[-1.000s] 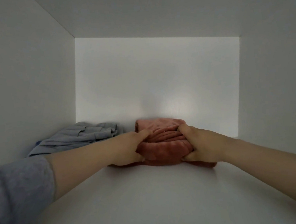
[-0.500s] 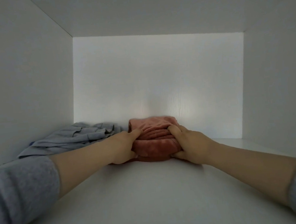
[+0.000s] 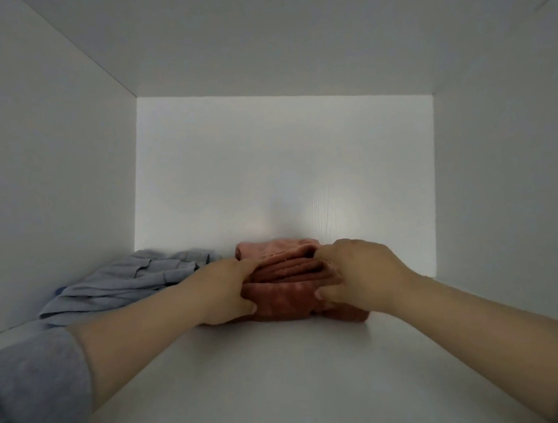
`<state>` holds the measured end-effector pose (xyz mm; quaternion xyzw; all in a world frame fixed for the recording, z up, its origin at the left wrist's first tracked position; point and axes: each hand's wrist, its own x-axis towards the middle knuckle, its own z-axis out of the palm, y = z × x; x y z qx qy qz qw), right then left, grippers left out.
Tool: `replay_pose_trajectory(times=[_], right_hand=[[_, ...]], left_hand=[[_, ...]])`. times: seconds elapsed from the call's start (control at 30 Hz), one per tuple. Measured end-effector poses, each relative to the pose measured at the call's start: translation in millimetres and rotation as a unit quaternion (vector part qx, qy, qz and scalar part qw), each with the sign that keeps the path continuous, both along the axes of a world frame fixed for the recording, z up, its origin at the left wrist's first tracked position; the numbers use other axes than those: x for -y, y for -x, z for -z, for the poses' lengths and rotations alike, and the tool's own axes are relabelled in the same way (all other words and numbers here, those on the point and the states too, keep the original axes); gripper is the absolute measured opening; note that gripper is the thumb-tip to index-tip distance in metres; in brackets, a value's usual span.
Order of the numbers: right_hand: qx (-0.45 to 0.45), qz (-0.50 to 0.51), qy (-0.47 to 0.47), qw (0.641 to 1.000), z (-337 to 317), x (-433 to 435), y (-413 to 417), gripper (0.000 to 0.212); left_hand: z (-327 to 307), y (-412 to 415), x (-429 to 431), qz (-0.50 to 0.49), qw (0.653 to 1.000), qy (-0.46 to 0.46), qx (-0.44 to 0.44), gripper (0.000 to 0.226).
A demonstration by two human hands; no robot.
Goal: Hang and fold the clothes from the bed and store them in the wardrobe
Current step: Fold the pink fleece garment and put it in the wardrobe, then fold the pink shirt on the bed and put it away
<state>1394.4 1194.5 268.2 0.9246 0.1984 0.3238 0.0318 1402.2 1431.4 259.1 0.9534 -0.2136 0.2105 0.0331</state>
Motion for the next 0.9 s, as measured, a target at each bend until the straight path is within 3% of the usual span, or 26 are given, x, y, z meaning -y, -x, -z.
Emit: replay_pose_trajectory(times=[0.17,0.23,0.33,0.4,0.57,0.9], right_hand=[[0.055,0.009,-0.097,0.994,-18.9,1.8,51.9,0.043],[0.057,0.023,-0.123,0.991,-20.6,5.2,71.0,0.045],[0.065,0.054,-0.148,0.985,-16.5,11.8,102.6,0.050],[0.074,0.075,-0.169,0.980,-11.7,16.0,123.7,0.051],[0.117,0.121,-0.208,0.963,-4.7,29.9,185.3,0.045],[0.204,0.181,-0.256,0.927,-13.2,86.7,329.9,0.032]], left_hand=[[-15.6,31.7,7.1,0.069,0.995,0.062,0.036,0.046],[-19.9,45.8,12.4,0.076,0.994,0.073,0.041,0.023],[-22.3,69.3,17.9,0.142,0.980,0.121,0.068,0.020],[-20.2,82.8,20.6,0.192,0.963,0.173,0.070,0.026],[-19.4,109.9,45.1,0.284,0.909,0.305,-0.019,0.031],[-14.5,195.6,162.3,0.430,0.802,0.411,-0.050,0.023]])
